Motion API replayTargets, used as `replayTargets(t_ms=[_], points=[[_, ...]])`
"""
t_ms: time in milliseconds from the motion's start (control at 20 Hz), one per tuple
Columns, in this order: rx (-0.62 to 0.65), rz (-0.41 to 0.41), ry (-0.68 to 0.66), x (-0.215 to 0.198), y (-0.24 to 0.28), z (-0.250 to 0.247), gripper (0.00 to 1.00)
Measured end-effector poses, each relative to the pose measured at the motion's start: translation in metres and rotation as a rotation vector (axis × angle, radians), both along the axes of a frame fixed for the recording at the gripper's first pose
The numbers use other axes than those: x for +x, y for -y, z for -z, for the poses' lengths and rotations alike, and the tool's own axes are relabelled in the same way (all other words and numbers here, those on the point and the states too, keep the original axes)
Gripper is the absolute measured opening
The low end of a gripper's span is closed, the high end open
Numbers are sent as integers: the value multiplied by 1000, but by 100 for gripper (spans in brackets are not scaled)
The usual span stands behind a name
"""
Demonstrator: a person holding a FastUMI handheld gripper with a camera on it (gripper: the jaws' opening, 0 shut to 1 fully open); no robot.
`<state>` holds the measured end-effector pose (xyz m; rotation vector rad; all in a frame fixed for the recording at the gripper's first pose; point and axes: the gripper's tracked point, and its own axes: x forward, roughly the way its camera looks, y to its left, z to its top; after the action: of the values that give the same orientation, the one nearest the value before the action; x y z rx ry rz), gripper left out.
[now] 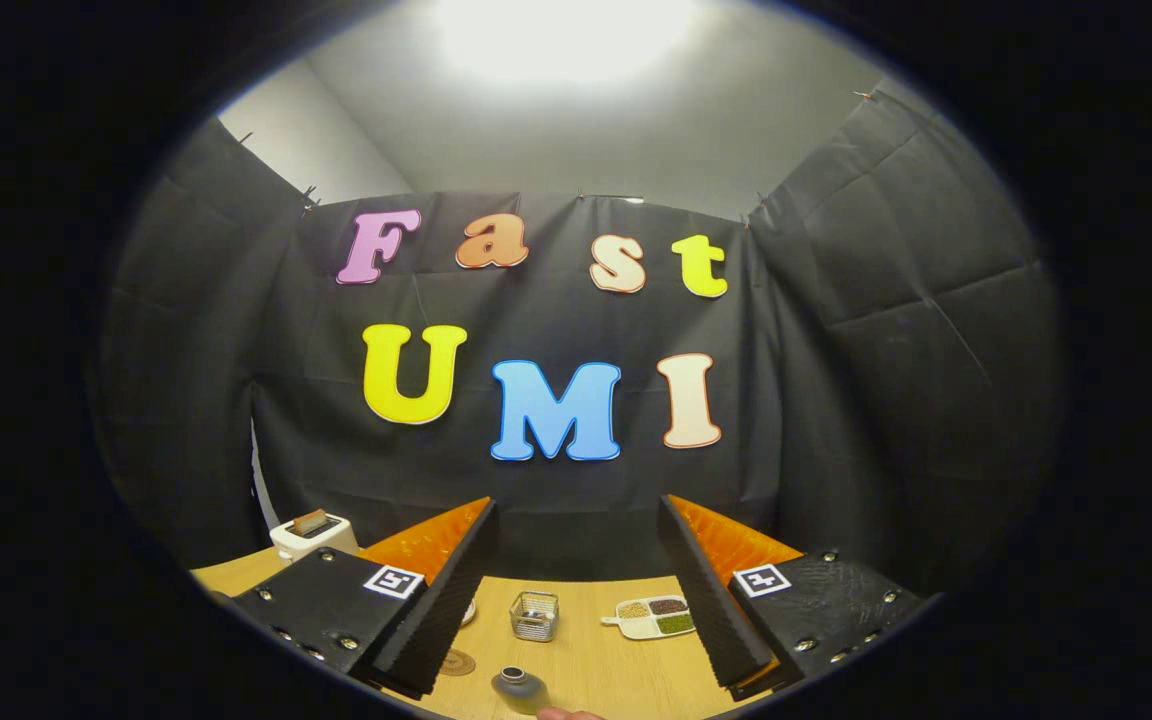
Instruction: Take the bottle from table, then pour the juice into the cup, finally place the bottle on the coaster
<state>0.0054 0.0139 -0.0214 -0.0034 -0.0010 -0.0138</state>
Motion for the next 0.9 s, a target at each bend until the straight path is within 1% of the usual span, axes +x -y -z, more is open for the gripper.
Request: replayTargets(t_ms=[300, 450, 550, 700, 900], points=[[16, -14, -7, -3, -9, 27, 97], [28, -26, -17, -7, -16, 58, 97], [28, -42, -35, -9, -24, 86, 97], [26, -76, -86, -14, -38, 142, 97], [13, -88, -148, -16, -47, 213, 97]])
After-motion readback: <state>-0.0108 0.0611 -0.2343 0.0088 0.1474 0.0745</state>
